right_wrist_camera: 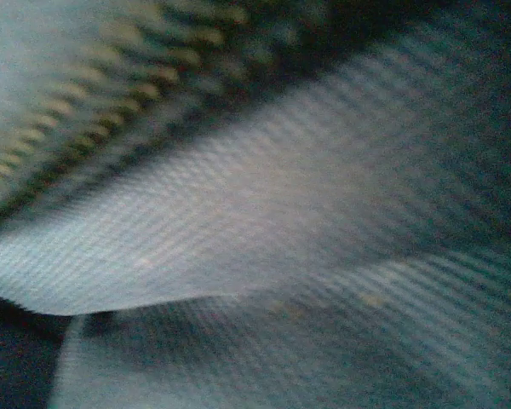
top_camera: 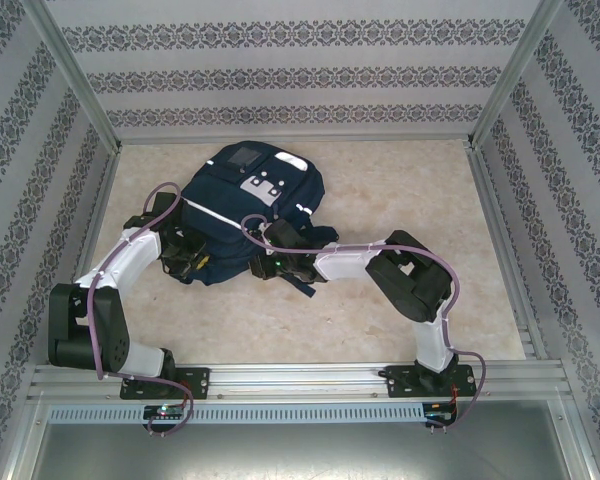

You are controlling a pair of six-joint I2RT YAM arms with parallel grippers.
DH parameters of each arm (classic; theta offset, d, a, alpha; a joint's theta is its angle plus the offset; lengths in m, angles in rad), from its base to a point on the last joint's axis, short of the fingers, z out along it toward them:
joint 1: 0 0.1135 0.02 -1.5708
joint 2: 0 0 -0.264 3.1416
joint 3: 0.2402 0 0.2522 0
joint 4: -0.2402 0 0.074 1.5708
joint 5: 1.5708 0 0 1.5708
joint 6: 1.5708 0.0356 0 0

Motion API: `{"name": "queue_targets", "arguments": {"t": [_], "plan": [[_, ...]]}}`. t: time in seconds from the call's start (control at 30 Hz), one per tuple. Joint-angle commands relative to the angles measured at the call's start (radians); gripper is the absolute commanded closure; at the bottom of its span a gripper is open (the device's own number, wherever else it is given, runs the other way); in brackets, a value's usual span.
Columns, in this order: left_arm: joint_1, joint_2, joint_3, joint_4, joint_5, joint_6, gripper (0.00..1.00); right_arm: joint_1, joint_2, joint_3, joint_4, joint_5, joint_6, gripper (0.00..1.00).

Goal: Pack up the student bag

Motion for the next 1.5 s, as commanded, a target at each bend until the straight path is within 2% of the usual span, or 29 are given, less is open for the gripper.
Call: {"name": "queue_targets", "arguments": {"t": [0.0,0.03,0.07,0.3,0.53,0.73,0.97,1.03,1.17,1.23,1.33,1.47], "plan": [[0.005,-0.007,0.017,0.023,-0.022,-0.001,1.0,0.0,-0.014,0.003,0.092,0.023,0.006,0.94],[0.005,-0.007,0.017,0.025,-0.021,-0.002,1.0,0.001,-0.02,-0.004,0.094,0.029,0.011,1.0],[0.005,-0.005,0.015,0.027,-0.017,-0.005,1.0,0.001,-0.028,-0.011,0.095,0.033,0.016,1.0],[0.005,-0.007,0.014,0.033,-0.016,-0.006,1.0,-0.002,-0.09,-0.062,0.042,0.095,0.038,1.0],[0.005,-0.047,0.028,-0.004,-0.037,0.012,1.0,-0.052,-0.136,-0.13,-0.06,0.203,0.078,1.0],[0.007,-0.086,0.04,-0.037,-0.035,0.029,1.0,-0.131,-0.123,-0.109,-0.166,0.263,0.058,1.0],[0.031,-0.163,0.051,-0.095,-0.051,0.07,1.0,-0.281,-0.112,-0.042,-0.279,0.331,0.028,1.0],[0.035,-0.176,0.046,-0.098,-0.05,0.075,1.0,-0.33,-0.113,-0.028,-0.292,0.316,0.028,1.0],[0.029,-0.185,0.017,-0.021,0.039,0.04,1.0,-0.381,-0.102,0.03,-0.337,0.308,-0.004,1.0],[-0.005,-0.191,0.003,0.037,0.076,0.002,1.0,-0.391,-0.088,0.076,-0.363,0.295,-0.033,1.0],[-0.111,-0.174,0.011,0.1,0.078,-0.061,1.0,-0.393,-0.076,0.158,-0.418,0.303,-0.071,1.0],[-0.277,-0.107,0.029,0.194,0.068,-0.169,1.0,-0.396,-0.114,0.202,-0.448,0.321,-0.075,0.8]]}}
